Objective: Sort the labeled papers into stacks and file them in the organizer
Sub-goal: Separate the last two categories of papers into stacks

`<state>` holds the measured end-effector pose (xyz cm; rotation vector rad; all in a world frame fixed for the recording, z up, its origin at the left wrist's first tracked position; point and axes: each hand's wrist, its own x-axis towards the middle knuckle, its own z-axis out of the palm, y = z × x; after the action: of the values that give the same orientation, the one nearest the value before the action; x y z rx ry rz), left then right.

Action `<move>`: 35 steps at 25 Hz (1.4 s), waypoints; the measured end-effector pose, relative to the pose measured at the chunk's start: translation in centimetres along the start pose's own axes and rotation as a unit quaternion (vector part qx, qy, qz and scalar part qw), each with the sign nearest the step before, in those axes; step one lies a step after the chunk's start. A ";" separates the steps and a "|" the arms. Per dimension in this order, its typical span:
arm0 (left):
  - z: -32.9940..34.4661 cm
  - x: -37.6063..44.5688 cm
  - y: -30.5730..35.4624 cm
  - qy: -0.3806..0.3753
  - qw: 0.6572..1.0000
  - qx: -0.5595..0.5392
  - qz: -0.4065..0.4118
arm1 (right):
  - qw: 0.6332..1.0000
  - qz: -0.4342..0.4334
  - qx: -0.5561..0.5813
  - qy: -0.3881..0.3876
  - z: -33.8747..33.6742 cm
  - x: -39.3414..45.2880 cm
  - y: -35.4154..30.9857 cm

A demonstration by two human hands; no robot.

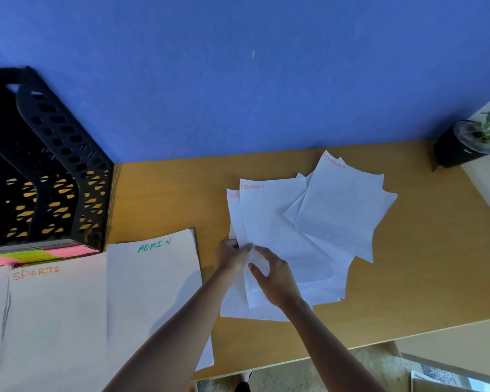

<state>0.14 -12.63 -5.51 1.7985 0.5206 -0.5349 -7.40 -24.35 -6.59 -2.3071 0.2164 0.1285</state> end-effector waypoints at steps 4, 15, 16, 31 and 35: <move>-0.5 0.2 0.2 -0.006 0.999 -0.031 0.012 | 0.992 0.016 0.054 0.116 -3.3 1.2 1.7; -9.6 -1.3 -2.1 -0.048 0.989 -0.120 -0.070 | 0.993 0.079 0.049 0.079 -2.3 2.7 0.9; -9.9 -1.5 -2.3 -0.049 0.988 -0.127 -0.072 | 0.995 0.061 0.040 0.065 -1.4 2.3 0.2; -6.2 -1.0 -2.7 0.040 0.996 -0.066 -0.038 | 0.996 -0.025 -0.046 -0.079 -0.5 -0.4 -1.2; -7.3 -0.7 -3.2 -0.006 0.997 -0.072 -0.023 | 0.979 0.037 0.005 0.199 -6.0 2.2 2.0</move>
<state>-1.58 -4.84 -5.56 1.6497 0.5794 -0.5264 -5.53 -30.30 -4.32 -2.2959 0.5029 -0.3001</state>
